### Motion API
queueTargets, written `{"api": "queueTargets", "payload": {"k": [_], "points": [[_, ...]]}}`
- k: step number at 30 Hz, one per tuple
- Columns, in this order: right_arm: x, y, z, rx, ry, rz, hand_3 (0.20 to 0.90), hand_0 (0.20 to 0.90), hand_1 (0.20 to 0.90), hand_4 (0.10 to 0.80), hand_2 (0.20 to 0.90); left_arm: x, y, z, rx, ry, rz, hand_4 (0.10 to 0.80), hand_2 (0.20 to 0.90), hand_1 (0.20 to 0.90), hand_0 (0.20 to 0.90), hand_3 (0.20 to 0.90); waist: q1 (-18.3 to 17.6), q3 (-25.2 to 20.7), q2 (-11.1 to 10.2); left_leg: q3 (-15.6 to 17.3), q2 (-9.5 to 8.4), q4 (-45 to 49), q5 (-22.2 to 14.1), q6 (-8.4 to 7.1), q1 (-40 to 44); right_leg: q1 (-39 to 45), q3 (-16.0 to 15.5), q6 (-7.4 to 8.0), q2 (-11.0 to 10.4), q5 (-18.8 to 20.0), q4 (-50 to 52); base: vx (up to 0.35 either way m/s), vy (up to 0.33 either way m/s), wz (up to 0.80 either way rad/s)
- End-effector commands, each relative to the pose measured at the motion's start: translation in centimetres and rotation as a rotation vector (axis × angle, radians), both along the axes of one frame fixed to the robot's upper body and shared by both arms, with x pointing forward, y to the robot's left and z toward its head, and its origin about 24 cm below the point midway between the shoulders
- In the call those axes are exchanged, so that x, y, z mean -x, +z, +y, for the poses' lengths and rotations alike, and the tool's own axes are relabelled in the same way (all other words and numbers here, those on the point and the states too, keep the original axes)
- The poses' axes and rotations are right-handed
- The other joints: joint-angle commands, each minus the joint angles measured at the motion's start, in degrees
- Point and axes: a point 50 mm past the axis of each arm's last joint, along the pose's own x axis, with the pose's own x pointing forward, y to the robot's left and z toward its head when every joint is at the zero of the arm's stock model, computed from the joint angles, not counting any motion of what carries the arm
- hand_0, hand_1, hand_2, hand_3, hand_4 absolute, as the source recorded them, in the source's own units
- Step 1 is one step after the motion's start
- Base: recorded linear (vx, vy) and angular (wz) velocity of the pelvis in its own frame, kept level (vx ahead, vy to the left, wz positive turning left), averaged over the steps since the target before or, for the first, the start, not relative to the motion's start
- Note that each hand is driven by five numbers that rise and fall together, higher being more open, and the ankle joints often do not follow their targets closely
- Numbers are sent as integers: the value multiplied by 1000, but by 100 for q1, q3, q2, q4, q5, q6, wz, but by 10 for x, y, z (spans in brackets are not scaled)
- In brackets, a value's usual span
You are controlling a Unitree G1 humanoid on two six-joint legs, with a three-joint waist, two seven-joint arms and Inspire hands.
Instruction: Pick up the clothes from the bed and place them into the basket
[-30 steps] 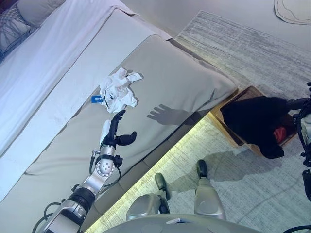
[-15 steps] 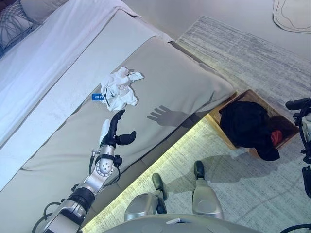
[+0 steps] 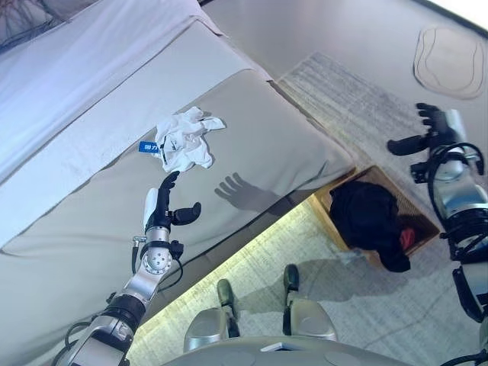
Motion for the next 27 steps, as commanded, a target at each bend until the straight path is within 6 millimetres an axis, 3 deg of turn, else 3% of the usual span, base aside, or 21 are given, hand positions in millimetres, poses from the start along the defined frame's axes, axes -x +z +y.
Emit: {"api": "queueTargets", "payload": {"k": [1, 3, 5, 8, 9, 10, 11, 14, 17, 18, 20, 21, 23, 25, 27], "points": [[-11, 19, 32, 69, 140, -125, 900, 900, 900, 800, 900, 3, 10, 26, -50, 94, -78, 800, 900, 900, 900, 900, 261, -735, -371, -135, 265, 175, -410, -310, 115, 381, -257, -139, -206, -691, 63, 134, -15, 16], [-13, 18, 39, 49, 160, -134, 900, 900, 900, 800, 900, 7, 9, 28, -53, 103, -80, 800, 900, 900, 900, 900, 342, -663, -442, -152, 350, 1071, -105, -439, -232, 419, -334, -270, -192, -684, 65, 65, -22, 20], [-12, 18, 39, 50, 154, -148, 900, 900, 900, 800, 900, 6, 12, 26, -58, 85, -99, 800, 900, 900, 900, 900, 485, -406, -525, -443, 271, 2340, 183, -525, -1054, 471, -438, -367, -265, -641, 104, -29, -30, 13], [-15, 20, 43, 68, 141, -167, 900, 900, 900, 800, 900, -3, 21, 21, -40, 69, -139, 800, 900, 900, 900, 900, 575, -88, -442, -489, 173, 2375, 186, -529, -1675, 484, -455, -305, -295, -686, 218, -73, 122, 36], [-16, 16, 48, 86, 156, -162, 900, 900, 900, 800, 900, -3, 22, 21, -37, 78, -147, 800, 900, 900, 900, 900, 582, -69, -402, -293, 214, 1796, 26, -419, -1438, 493, -498, -248, -328, -694, 227, 132, 289, 28], [-16, 9, 56, 61, 167, -164, 900, 900, 900, 800, 900, 0, 21, 22, -49, 85, -148, 800, 900, 900, 900, 900, 600, -90, -401, -350, 30, 1294, -274, -225, -1082, 442, -458, -127, -420, -599, 238, 162, 311, 26], [-17, 5, 61, 79, 175, -158, 900, 900, 900, 800, 900, -1, 23, 22, -49, 88, -162, 800, 900, 900, 900, 900, 633, -91, -377, -491, -92, 1050, -380, -125, -904, 382, -386, -61, -438, -616, 352, 130, 273, 10], [-19, 7, 63, 78, 182, -151, 900, 900, 900, 800, 900, -8, 34, 26, -79, 86, -190, 800, 900, 900, 900, 900, 659, -180, -335, -429, -84, 597, -446, -8, -550, 260, -444, 33, -501, -748, 689, 100, 139, -2], [-18, -2, 61, 55, 191, -120, 900, 900, 900, 800, 900, -6, 38, 34, -86, 94, -196, 800, 900, 900, 900, 900, 761, -294, -325, -553, -231, 582, -529, 173, -501, 262, -336, 54, -527, -906, 1363, 192, 130, 12], [-17, -5, 61, 53, 188, -121, 900, 900, 900, 800, 900, -6, 39, 36, -86, 92, -197, 800, 900, 900, 900, 900, 771, -309, -328, -569, -268, 590, -536, 217, -510, 178, -307, 75, -569, -845, 1682, 119, 135, 6], [-12, -14, 63, 65, 183, -137, 900, 900, 900, 800, 900, -5, 42, 40, -81, 90, -203, 800, 900, 900, 900, 900, 767, -252, -262, -753, -353, 559, -550, 349, -460, -445, -138, 151, -714, -360, 2938, 94, 121, 5], [-10, -17, 65, 84, 184, -141, 900, 900, 900, 800, 900, -5, 43, 41, -76, 87, -208, 800, 900, 900, 900, 900, 735, -202, -231, -877, -356, 514, -554, 369, -403, -653, -1, 138, -666, -351, 3100, 120, 19, 10], [-12, -16, 71, 118, 183, -149, 900, 900, 900, 800, 900, -9, 46, 40, -65, 83, -220, 800, 900, 900, 900, 900, 651, -133, -263, -1029, -371, 477, -609, 341, -318, -797, 155, 138, -554, -342, 2491, 78, -107, 34], [-20, -3, 77, 166, 172, -191, 900, 900, 900, 800, 900, -21, 58, 34, -50, 68, -269, 800, 900, 900, 900, 900, 604, -51, -334, -1054, -340, 525, -790, 302, -319, -937, 222, 180, -517, -343, 1575, -1, -217, 46], [-27, 9, 70, 167, 134, -209, 900, 900, 900, 800, 900, -27, 59, 25, -50, 46, -272, 800, 900, 900, 900, 900, 612, -50, -361, -1159, -308, 651, -826, 304, -444, -745, 415, 140, -390, -570, 1299, 51, -204, 52]]}}
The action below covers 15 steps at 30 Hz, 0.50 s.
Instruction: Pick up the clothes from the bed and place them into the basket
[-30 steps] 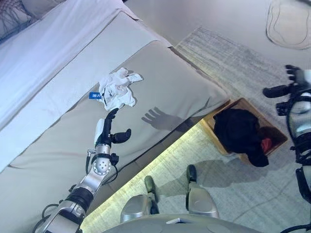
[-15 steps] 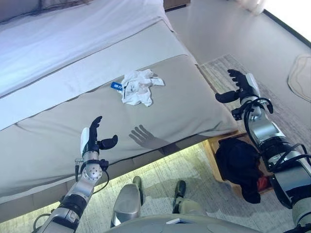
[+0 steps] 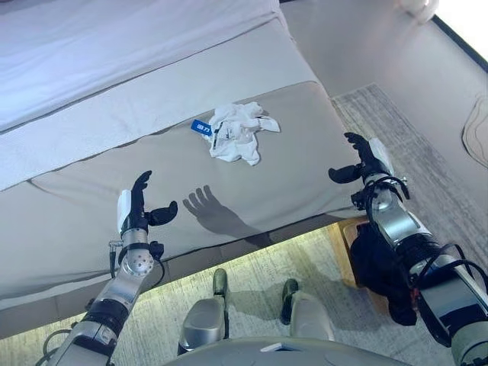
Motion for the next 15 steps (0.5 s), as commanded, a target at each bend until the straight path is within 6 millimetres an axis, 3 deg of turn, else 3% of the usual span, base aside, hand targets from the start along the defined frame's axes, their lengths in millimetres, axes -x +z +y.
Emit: {"api": "queueTargets", "payload": {"k": [1, 7, 15], "points": [[-30, 75, 7, 93, 12, -261, 900, 900, 900, 800, 900, -19, 34, -16, 18, -64, -197, 800, 900, 900, 900, 900, 152, -400, -169, -170, 99, 741, -856, -84, -240, 437, 93, -68, 175, -164, -369, 124, -176, 86], [-32, 99, -5, 227, -14, -293, 900, 900, 900, 800, 900, -8, 28, -21, 14, -120, -184, 800, 900, 900, 900, 900, 531, -425, -292, -371, 108, 1010, -792, -234, -449, 880, -409, -213, 133, -447, -396, 180, -124, 42], [-52, 151, 9, 238, -35, -351, 900, 900, 900, 800, 900, -11, 38, -29, 23, -212, -231, 800, 900, 900, 900, 900, 942, -32, -82, -744, 16, 938, -641, -306, -787, 691, -747, -273, 68, -573, -260, 33, -39, 27]]}}
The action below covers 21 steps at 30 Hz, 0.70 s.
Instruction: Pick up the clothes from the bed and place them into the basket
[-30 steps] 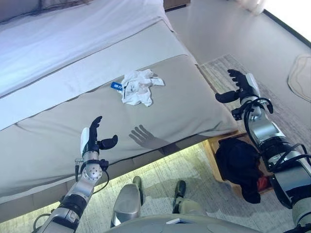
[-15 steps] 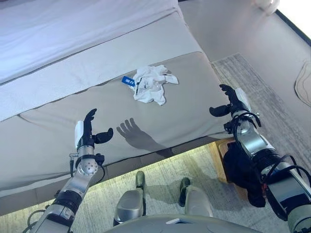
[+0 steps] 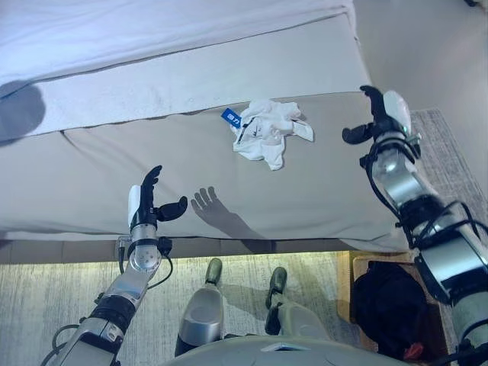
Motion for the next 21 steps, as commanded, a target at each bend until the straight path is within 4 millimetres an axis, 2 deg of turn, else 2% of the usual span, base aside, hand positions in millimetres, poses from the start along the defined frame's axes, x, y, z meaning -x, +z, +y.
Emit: {"api": "queueTargets", "payload": {"k": [1, 5, 10, 14, 17, 21], "points": [[-13, 80, 10, 111, 5, -210, 900, 900, 900, 800, 900, -20, 52, -9, -20, -136, -267, 800, 900, 900, 900, 900, 411, 54, 68, -22, -231, 589, -448, 122, -686, -443, -173, -43, -511, -955, 1397, -79, -32, 17], [-17, 103, 5, 126, -24, -200, 900, 900, 900, 800, 900, -26, 68, -21, 2, -169, -348, 800, 900, 900, 900, 900, 530, 467, 356, -207, -375, 887, -363, 149, -1209, -941, -321, -132, -614, -1122, 1923, -74, 16, 34], [-22, 108, 10, 87, -11, -164, 900, 900, 900, 800, 900, -26, 80, -28, 23, -182, -420, 800, 900, 900, 900, 900, 638, 974, 581, -298, -622, 1528, -423, 251, -1761, -1534, -351, -193, -816, -1353, 2803, -15, 25, 28], [-24, 102, 12, 81, -13, -115, 900, 900, 900, 800, 900, -24, 83, -29, 29, -186, -444, 800, 900, 900, 900, 900, 716, 1007, 577, -343, -727, 1858, -650, 311, -2074, -1860, -365, -182, -851, -1585, 3199, 91, -45, 29], [-25, 100, 11, 84, -32, -62, 900, 900, 900, 800, 900, -21, 86, -31, 29, -201, -461, 800, 900, 900, 900, 900, 784, 1007, 604, -323, -873, 2387, -861, 412, -2561, -2293, -408, -239, -908, -1714, 3650, 3, 18, 15], [-25, 98, 7, 88, -71, -18, 900, 900, 900, 800, 900, -14, 90, -28, 51, -209, -473, 800, 900, 900, 900, 900, 833, 1007, 643, -214, -961, 3113, -1194, 509, -3117, -2770, -403, -322, -974, -1935, 4345, 15, 38, 6]]}}
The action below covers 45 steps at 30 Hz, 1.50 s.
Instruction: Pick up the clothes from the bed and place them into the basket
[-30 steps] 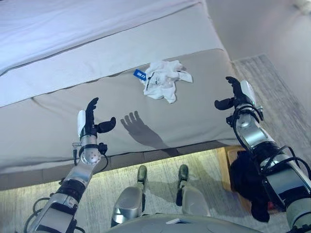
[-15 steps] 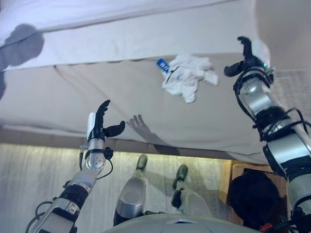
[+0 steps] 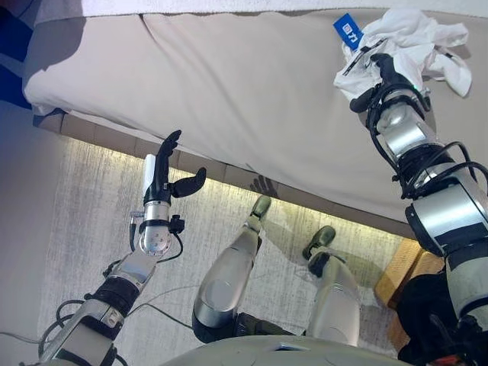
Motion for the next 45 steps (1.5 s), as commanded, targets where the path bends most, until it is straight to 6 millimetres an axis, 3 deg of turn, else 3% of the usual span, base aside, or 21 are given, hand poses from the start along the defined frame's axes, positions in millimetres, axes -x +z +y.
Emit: {"api": "queueTargets", "payload": {"k": [1, 7, 15, 16, 17, 19, 27, 35, 45], "points": [[0, 44, 1, 95, -2, -79, 900, 900, 900, 800, 900, 7, 36, 5, 56, -40, -197, 800, 900, 900, 900, 900, 32, -188, -32, 426, -68, 1026, -849, 379, -677, -145, -82, -163, 133, -690, 1013, 0, 0, 0], [9, 56, -26, 105, -169, -115, 900, 900, 900, 800, 900, 11, 45, 4, 102, -44, -238, 800, 900, 900, 900, 900, 110, -188, 129, 456, -182, 1717, -1076, 476, -1371, -818, 5, -219, 77, -916, 1753, 0, 0, 1], [30, 99, -57, 170, -380, -226, 900, 900, 900, 800, 900, 28, 40, 13, 122, -55, -230, 800, 900, 900, 900, 900, 198, -188, 268, 546, -236, 2357, -1212, 548, -2074, -1588, 92, -315, 88, -1133, 2451, -11, 0, 3], [31, 100, -58, 168, -385, -231, 741, 764, 764, 641, 764, 30, 41, 14, 124, -54, -237, 800, 900, 900, 900, 900, 201, -188, 266, 547, -233, 2407, -1223, 556, -2123, -1644, 104, -322, 97, -1153, 2509, -31, -21, -5], [32, 102, -58, 172, -385, -238, 409, 479, 479, 309, 479, 30, 42, 14, 125, -54, -241, 800, 900, 900, 900, 900, 200, -188, 261, 549, -231, 2424, -1231, 557, -2130, -1653, 109, -327, 100, -1165, 2530, -27, -28, -5], [32, 105, -58, 194, -376, -237, 200, 300, 300, 100, 300, 30, 43, 15, 121, -59, -245, 800, 900, 900, 900, 900, 202, -188, 250, 546, -228, 2485, -1253, 563, -2141, -1660, 113, -345, 102, -1195, 2588, -7, -12, -2], [33, 109, -58, 191, -364, -278, 200, 300, 300, 100, 300, 29, 44, 16, 120, -52, -251, 800, 900, 900, 900, 900, 176, -188, 223, 565, -216, 2554, -1304, 561, -2042, -1553, 108, -363, 108, -1228, 2626, 0, -1, 0], [32, 101, -59, 144, -324, -287, 200, 300, 300, 100, 300, 29, 43, 19, 106, -64, -236, 800, 900, 900, 900, 900, 84, -188, 15, 601, -34, 1986, -1256, 500, -1026, -540, 52, -299, 93, -1081, 2035, 11, -8, -6], [36, 92, -72, 69, -292, -266, 200, 300, 300, 100, 300, 16, 51, 20, 68, -48, -241, 800, 900, 900, 900, 900, -58, -237, -401, 689, 260, 678, -979, 367, 698, 1161, 54, -136, 157, -744, 560, 19, -10, -15]]}}
